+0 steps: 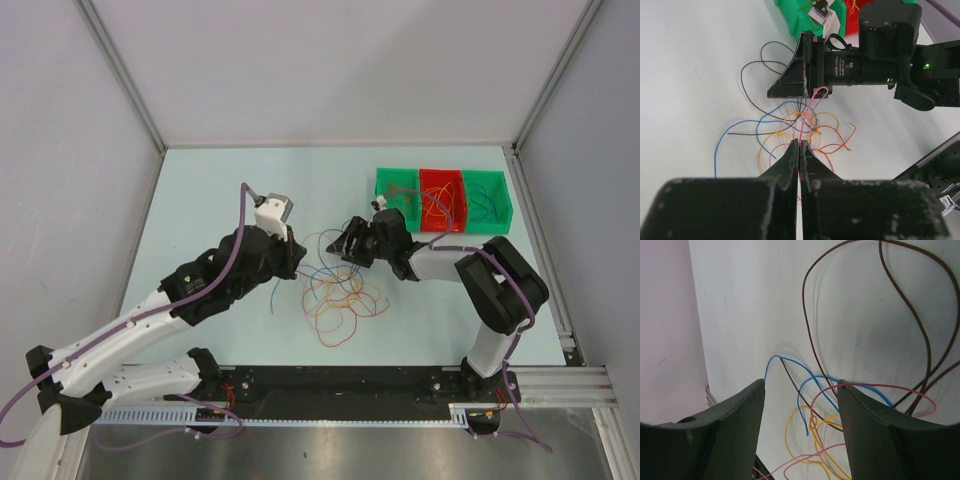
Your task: Untangle the cables
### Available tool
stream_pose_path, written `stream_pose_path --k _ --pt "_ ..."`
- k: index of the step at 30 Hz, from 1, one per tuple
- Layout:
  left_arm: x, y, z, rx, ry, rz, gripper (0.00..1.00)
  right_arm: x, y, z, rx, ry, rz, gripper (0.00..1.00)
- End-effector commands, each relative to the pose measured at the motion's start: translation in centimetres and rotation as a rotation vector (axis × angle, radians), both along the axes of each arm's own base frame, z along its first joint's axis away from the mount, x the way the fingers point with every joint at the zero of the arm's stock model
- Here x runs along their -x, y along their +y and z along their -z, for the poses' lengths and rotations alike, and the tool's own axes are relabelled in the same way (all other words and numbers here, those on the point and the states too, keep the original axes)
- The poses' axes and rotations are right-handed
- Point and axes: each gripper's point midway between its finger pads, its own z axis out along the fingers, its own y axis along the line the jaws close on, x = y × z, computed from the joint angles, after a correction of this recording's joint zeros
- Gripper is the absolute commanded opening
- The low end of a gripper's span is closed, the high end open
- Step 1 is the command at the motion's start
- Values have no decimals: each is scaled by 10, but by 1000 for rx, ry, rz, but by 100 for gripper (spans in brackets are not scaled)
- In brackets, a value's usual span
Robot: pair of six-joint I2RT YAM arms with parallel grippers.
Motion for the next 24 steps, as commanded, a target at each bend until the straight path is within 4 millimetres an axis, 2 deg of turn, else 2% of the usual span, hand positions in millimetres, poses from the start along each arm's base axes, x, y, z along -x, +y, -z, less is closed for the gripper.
stream_pose_path --k 1,2,4,6,7,8,9,10,12,13,14,17,24 --pt "-1 3 -6 41 -6 -15 0 -14 22 -29 -102 -94 -17 63" --pt "-2 3 -5 40 -5 -18 0 -14 26 -37 -133 -116 -19 64" --pt "-2 5 -4 36 -3 -23 0 -12 28 -41 -160 -127 -23 63" --pt "-4 8 -3 29 1 -39 0 -11 31 -59 -226 -182 -17 63" --pt "-5 9 -4 32 3 -47 0 -4 26 -52 -235 -176 -11 63" --pt "-7 12 -3 26 7 -64 0 -5 27 -72 -303 -258 -13 64" --pt "-8 14 -2 22 12 -72 0 -3 25 -75 -338 -264 -4 64" --pt "-9 15 -4 26 13 -78 0 2 22 -70 -347 -260 -5 64" --pt "-12 18 -3 22 20 -90 1 6 24 -80 -405 -288 -33 64" --pt "-14 19 -6 26 19 -100 1 9 24 -73 -413 -274 -42 64" --pt "-18 21 -3 15 29 -116 0 12 25 -82 -454 -307 -53 64" --pt "-25 27 -3 3 43 -143 1 18 24 -85 -511 -307 -65 64" --pt "-37 27 6 -7 64 -161 1 27 26 -95 -526 -331 -107 64"
